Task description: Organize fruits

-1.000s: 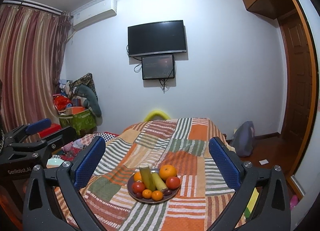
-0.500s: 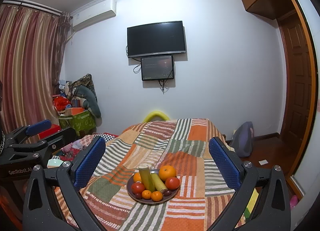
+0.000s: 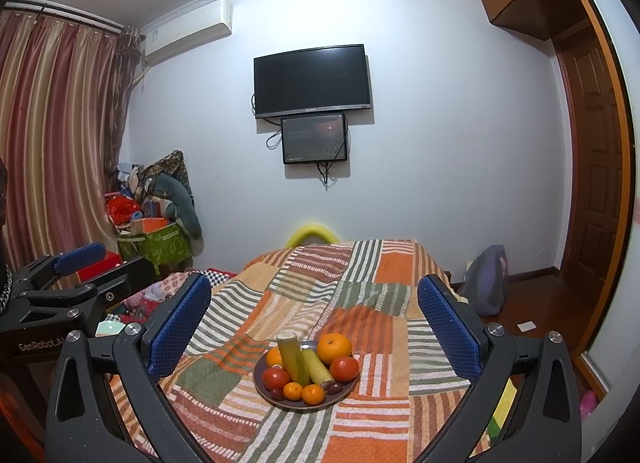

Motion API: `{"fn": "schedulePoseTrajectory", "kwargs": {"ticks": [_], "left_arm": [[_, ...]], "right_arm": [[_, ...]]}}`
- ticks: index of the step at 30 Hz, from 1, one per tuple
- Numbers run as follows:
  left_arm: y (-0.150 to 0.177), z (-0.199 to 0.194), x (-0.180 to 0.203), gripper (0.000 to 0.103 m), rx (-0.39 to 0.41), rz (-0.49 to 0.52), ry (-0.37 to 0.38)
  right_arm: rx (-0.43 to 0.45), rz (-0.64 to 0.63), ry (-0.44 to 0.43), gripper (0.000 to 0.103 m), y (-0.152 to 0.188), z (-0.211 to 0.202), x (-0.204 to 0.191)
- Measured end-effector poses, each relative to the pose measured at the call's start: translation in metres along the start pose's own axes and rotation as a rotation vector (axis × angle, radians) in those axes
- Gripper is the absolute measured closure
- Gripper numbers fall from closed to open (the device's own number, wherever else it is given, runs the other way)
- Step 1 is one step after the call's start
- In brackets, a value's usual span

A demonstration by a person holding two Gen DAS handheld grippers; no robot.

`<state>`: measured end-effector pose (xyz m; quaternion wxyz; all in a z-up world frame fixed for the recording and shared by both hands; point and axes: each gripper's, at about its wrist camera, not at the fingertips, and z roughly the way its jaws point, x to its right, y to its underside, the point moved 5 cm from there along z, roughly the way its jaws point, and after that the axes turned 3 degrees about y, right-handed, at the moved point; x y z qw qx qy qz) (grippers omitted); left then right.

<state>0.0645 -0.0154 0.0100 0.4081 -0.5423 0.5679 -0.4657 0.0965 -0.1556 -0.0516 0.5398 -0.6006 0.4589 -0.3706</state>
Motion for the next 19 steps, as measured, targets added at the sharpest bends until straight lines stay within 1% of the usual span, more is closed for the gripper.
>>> {"fn": "schedulePoseTrajectory", "kwargs": {"ticks": [19], "left_arm": [[0.0031, 0.0058, 0.005, 0.0, -0.022, -0.021, 0.001]], "right_arm": [[-0.006, 0.004, 0.005, 0.0, -0.0009, 0.0002, 0.0021]]}}
